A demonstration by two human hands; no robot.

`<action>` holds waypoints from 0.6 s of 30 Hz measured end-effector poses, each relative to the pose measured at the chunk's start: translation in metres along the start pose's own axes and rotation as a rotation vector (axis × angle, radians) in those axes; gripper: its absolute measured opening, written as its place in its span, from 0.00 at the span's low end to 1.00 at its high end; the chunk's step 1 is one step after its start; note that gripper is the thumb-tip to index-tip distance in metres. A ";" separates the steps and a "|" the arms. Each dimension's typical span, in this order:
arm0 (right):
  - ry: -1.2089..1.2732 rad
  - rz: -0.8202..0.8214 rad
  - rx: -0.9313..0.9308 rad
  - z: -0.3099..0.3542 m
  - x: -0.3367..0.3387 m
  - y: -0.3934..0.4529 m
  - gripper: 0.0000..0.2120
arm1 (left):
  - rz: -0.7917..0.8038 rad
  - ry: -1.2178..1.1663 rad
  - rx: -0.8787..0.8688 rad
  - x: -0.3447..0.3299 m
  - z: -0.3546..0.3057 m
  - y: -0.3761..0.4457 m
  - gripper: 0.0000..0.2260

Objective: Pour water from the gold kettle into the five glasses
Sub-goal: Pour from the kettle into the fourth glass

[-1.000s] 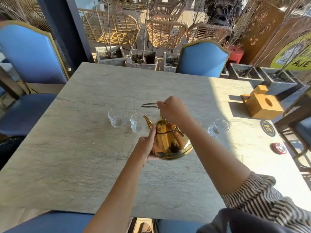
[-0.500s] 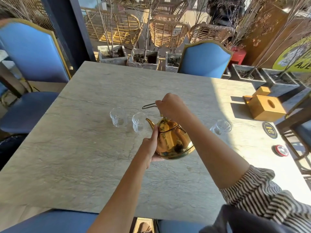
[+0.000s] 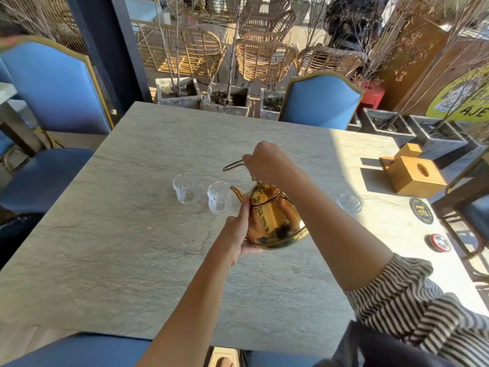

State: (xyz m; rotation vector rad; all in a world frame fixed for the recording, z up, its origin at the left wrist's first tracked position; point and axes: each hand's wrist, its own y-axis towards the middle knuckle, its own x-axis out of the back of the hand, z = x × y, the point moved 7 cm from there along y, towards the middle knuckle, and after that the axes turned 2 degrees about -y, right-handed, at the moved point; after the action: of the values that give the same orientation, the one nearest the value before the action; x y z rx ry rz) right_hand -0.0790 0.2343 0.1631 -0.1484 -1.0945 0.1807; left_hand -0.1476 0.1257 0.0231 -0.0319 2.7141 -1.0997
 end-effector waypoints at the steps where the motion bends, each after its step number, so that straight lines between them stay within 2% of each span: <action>1: 0.002 0.002 0.002 0.001 0.002 0.000 0.14 | 0.004 0.001 -0.002 -0.001 -0.001 0.000 0.40; 11: -0.011 0.013 0.037 0.008 0.015 -0.002 0.14 | 0.064 -0.015 -0.012 -0.008 -0.007 0.000 0.41; 18: -0.065 0.008 0.063 0.013 0.023 0.001 0.14 | 0.078 -0.060 -0.008 -0.013 -0.014 -0.006 0.31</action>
State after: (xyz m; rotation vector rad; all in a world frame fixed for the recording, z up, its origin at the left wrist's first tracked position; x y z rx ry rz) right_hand -0.0802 0.2403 0.1889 -0.0913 -1.1522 0.2284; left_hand -0.1379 0.1319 0.0393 0.0392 2.6431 -1.0484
